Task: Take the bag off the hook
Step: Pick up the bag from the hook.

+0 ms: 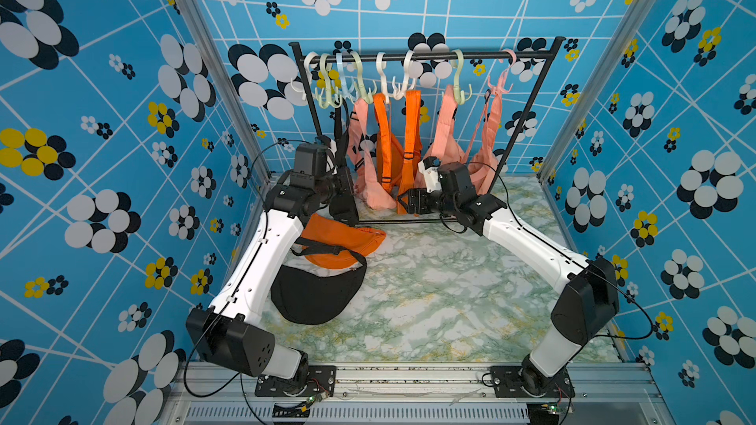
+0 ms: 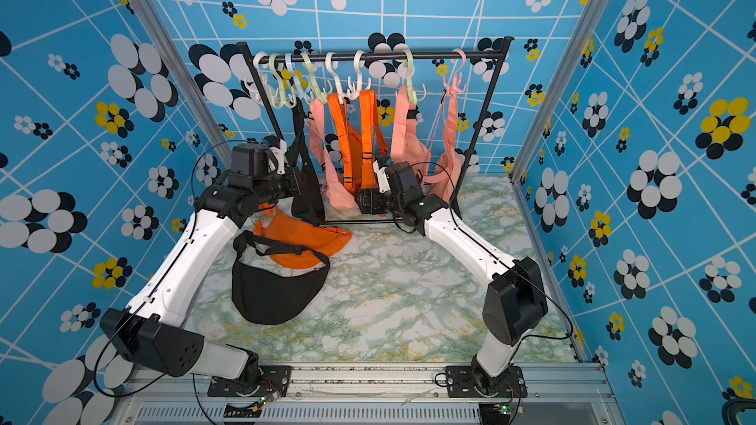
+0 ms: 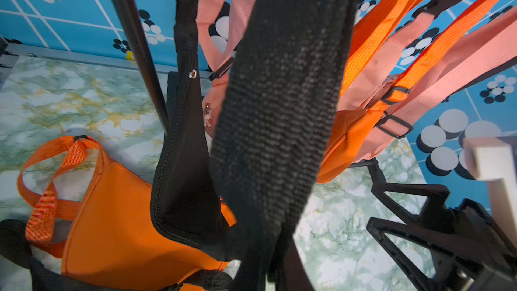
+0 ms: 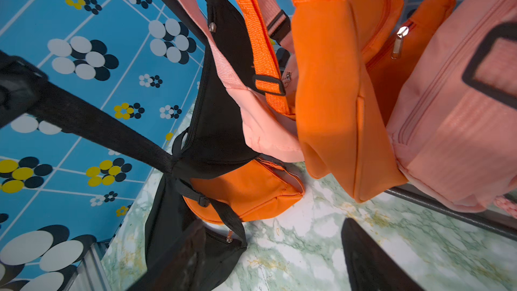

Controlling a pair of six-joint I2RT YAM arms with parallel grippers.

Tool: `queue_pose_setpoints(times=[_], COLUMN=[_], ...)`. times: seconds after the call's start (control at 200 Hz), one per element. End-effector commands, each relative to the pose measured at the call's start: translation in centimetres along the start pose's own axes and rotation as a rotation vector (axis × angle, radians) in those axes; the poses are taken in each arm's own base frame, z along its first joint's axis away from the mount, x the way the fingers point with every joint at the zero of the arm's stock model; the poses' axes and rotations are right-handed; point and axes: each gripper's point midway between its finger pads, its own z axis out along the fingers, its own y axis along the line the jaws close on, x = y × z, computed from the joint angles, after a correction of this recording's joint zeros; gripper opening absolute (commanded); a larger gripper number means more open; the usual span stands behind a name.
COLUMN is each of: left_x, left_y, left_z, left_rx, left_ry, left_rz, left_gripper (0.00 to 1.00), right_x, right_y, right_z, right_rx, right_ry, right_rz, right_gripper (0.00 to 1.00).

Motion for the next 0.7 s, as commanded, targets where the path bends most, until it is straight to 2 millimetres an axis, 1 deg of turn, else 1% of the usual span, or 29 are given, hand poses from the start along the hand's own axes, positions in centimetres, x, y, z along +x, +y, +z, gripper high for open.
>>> queue_pose_setpoints(times=[0.0,0.07,0.145,0.215,0.285,0.38,0.435,0.525,0.56,0.58,0.645,0.695], left_x=[-1.3,-2.3,-3.0,-3.4,-3.5,-3.5,-3.5,-3.3,-3.2,-3.1,-3.1,-3.2], left_y=[-0.1,0.0,0.2,0.1,-0.3,-1.2,-2.1,-3.0,-3.2,-3.3,-3.3,-3.4], left_z=[-2.6,-4.3,-5.8,-6.8,-7.7,-8.5,-9.0,-9.5,-9.6,-9.6,-9.7,-9.9], left_rx=[0.052,0.081,0.095,0.106,0.128,0.173,0.211,0.262,0.276,0.280,0.284,0.289], left_ry=[-0.059,-0.100,-0.135,-0.155,-0.164,-0.151,-0.140,-0.122,-0.116,-0.113,-0.112,-0.117], left_rz=[-0.051,-0.083,-0.108,-0.117,-0.129,-0.151,-0.157,-0.178,-0.186,-0.188,-0.198,-0.198], left_gripper=[0.00,0.00,0.00,0.00,0.00,0.00,0.00,0.00,0.00,0.00,0.00,0.00], right_x=[-2.0,-2.5,-2.5,-2.4,-2.6,-3.4,-3.6,-4.2,-4.4,-4.4,-5.0,-4.7], right_y=[3.4,5.4,8.5,11.1,13.2,14.6,15.1,16.0,16.1,16.2,16.6,16.5], right_z=[0.1,0.6,1.1,1.7,2.6,3.9,4.9,5.8,6.0,6.2,5.7,5.8], right_rx=[-0.115,-0.148,-0.173,-0.196,-0.234,-0.261,-0.276,-0.306,-0.309,-0.310,-0.321,-0.323], right_ry=[-0.018,-0.020,-0.021,-0.019,-0.030,-0.043,-0.049,-0.061,-0.063,-0.060,-0.069,-0.061], right_rz=[-0.010,-0.060,-0.158,-0.246,-0.283,-0.288,-0.281,-0.271,-0.269,-0.267,-0.272,-0.272], right_gripper=[0.79,0.82,0.88,0.93,0.99,0.99,0.99,0.99,0.97,0.94,0.86,0.82])
